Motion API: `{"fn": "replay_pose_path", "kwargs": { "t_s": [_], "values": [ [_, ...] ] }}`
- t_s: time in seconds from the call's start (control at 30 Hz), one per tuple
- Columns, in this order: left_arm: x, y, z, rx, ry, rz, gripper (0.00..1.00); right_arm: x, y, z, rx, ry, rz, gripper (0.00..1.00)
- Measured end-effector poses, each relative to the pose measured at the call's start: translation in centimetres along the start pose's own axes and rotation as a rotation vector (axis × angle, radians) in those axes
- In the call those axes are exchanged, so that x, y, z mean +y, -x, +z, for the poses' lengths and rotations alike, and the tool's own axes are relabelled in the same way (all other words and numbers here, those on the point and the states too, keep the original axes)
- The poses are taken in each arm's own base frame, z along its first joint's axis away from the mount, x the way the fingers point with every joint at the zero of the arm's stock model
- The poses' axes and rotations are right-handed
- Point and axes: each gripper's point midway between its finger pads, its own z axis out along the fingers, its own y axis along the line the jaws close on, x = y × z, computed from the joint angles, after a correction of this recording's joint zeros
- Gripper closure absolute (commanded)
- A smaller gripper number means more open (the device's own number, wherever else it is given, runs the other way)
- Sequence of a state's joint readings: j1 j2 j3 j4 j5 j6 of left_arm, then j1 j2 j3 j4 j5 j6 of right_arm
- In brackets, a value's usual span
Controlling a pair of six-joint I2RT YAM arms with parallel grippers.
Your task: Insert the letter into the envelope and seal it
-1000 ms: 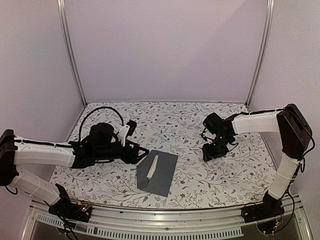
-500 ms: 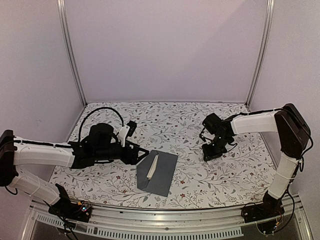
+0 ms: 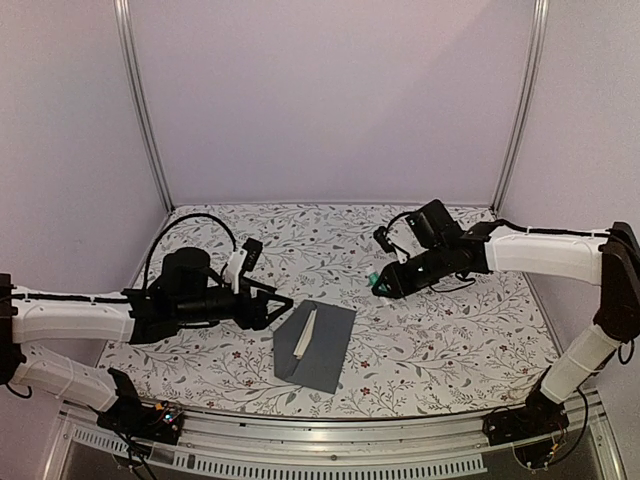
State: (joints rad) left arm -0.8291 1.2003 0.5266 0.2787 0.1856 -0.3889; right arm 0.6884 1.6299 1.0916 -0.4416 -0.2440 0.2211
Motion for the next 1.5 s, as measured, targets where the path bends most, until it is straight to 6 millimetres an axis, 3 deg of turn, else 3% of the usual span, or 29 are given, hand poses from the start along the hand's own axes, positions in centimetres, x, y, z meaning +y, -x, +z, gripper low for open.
{"fn": "replay_pose_path", "kwargs": {
  "t_s": [0.1,0.2,0.4,0.67,0.93,1.1,1.33,1.5],
  "values": [
    [-0.8,0.5,-0.7,-0.031,-0.04,-0.015,0.28,5.3,2.1,-1.9,-0.116,0.137,-0.097,0.86],
    [-2.0,1.1,-1.5,-0.063,-0.101,-0.027,0.29,10.7,2.7,-2.8,-0.185,0.263,-0.202,0.86],
    [-4.8,2.4,-4.0,-0.149,-0.25,-0.019,0.31,16.9,1.8,-3.1,-0.262,0.413,-0.311,0.86],
    [-5.8,3.5,-6.2,-0.253,-0.289,0.022,0.32,19.7,5.4,-5.0,-0.468,0.424,-0.181,0.86],
    [-6.8,3.5,-5.5,-0.285,-0.26,0.046,0.35,23.1,7.5,-7.9,-0.649,0.493,-0.048,0.86],
    [-7.1,2.5,-4.4,-0.265,-0.232,0.057,0.37,24.7,7.7,-8.9,-0.705,0.533,-0.017,0.87],
    [-8.1,2.5,-3.8,-0.275,-0.22,0.079,0.43,25.7,6.8,-7.6,-0.689,0.542,-0.01,0.87],
    [-8.0,3.1,-3.8,-0.306,-0.197,0.082,0.52,26.4,6.4,-7.5,-0.687,0.561,-0.017,0.88]
  ]
}}
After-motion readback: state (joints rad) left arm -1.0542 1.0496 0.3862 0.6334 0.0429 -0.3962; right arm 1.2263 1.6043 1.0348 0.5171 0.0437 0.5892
